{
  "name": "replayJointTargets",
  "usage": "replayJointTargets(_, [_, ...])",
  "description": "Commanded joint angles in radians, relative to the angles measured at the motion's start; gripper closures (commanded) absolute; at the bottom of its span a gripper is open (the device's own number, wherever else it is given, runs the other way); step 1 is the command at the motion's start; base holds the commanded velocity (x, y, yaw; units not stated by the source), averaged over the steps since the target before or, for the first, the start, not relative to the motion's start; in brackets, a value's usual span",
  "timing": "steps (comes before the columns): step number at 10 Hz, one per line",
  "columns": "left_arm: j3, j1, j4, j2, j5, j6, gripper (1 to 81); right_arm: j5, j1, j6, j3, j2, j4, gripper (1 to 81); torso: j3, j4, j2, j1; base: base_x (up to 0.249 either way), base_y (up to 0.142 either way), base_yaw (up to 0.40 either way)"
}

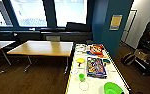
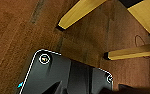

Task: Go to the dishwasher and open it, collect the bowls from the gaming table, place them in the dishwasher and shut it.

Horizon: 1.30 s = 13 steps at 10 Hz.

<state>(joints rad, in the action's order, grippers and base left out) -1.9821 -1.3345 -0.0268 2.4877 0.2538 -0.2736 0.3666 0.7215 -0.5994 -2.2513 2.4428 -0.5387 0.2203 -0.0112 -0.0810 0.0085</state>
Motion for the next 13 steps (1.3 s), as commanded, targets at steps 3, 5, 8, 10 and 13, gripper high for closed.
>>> replayJointTargets(3, [0.008,0.056,0.005,-0.033,-0.038,-0.001,1.0,0.066,-0.141,0.000,0.082,-0.087,-0.007,81.1,0.000,0.000,0.000,0.000,0.000,0.000,0.000])
replayJointTargets(5, [0.008,0.057,0.010,-0.024,-0.036,-0.001,1.0,0.069,-0.181,-0.007,0.283,-0.217,-0.001,81.1,0.000,0.000,0.000,0.000,0.000,0.000,0.000])
replayJointTargets(8, [0.008,0.057,0.016,0.001,-0.034,0.001,1.0,0.068,-0.205,-0.004,0.511,-0.411,0.037,81.1,0.000,0.000,0.000,0.000,0.000,0.000,0.000])
replayJointTargets(10, [0.008,0.057,0.016,0.011,-0.028,0.002,1.0,0.068,-0.205,-0.005,0.645,-0.523,0.085,81.1,0.000,0.000,0.000,0.000,0.000,0.000,0.000])
replayJointTargets(13, [0.008,0.057,0.018,0.018,-0.025,0.004,1.0,0.064,-0.210,-0.002,0.876,-0.708,0.186,81.1,0.000,0.000,0.000,0.000,0.000,0.000,0.000])
